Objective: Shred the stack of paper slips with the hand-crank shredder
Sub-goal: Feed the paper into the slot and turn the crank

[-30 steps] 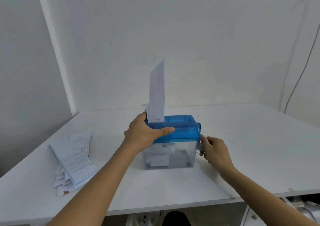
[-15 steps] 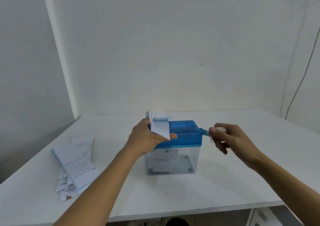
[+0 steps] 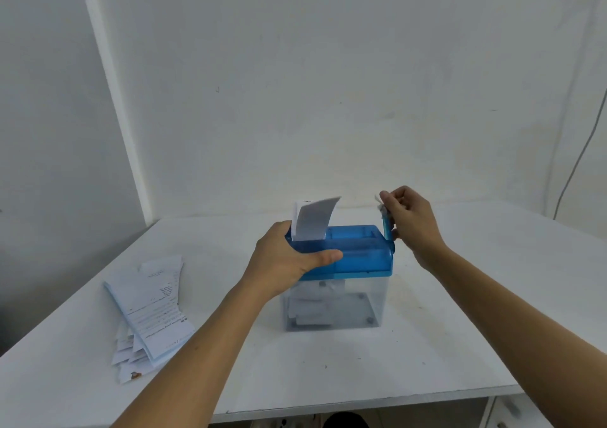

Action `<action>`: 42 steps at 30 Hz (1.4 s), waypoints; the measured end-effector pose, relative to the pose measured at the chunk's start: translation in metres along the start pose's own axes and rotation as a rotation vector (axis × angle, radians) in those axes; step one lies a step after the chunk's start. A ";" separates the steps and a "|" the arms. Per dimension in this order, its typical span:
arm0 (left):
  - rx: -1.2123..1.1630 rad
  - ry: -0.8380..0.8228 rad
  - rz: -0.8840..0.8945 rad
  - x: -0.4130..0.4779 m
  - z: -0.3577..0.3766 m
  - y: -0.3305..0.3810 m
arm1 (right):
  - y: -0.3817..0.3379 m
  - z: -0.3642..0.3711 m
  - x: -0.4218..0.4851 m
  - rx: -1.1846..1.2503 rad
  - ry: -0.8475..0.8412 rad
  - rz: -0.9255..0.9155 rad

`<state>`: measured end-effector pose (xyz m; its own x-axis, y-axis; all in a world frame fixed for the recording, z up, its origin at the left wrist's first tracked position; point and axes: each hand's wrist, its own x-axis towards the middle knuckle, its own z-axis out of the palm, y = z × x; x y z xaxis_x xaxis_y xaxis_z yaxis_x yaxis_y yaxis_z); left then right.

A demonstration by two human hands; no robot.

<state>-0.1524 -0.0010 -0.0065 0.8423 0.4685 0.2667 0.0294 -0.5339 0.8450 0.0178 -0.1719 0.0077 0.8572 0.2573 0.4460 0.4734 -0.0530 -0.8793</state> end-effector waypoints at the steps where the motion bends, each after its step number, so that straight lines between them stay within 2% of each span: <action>1: 0.001 0.003 0.006 0.000 0.000 0.000 | 0.006 0.004 0.001 -0.036 0.009 0.031; 9: 0.004 0.032 0.019 0.001 0.003 -0.002 | 0.077 0.018 -0.037 -0.183 -0.053 0.265; 15: 0.059 0.046 -0.002 0.003 0.003 -0.005 | 0.068 0.002 -0.067 -0.230 -0.103 0.274; 22: 0.079 0.046 -0.014 0.004 0.003 -0.004 | 0.032 -0.029 -0.101 -0.258 -0.236 0.217; 27: 0.067 0.036 -0.015 0.003 0.002 -0.003 | -0.007 -0.060 -0.096 0.006 -0.461 0.164; 29: 0.025 0.026 -0.007 0.002 0.001 -0.003 | -0.019 -0.065 -0.088 0.050 -0.490 0.114; 35: 0.028 0.029 0.006 0.003 0.002 -0.001 | -0.022 -0.054 -0.055 -0.048 -0.343 -0.015; 42: 0.058 0.031 -0.006 0.005 0.002 -0.002 | -0.026 -0.033 -0.024 0.116 -0.139 -0.074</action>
<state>-0.1473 0.0006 -0.0081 0.8252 0.4926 0.2765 0.0665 -0.5709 0.8183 -0.0088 -0.2087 0.0252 0.7808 0.3874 0.4902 0.5011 0.0802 -0.8617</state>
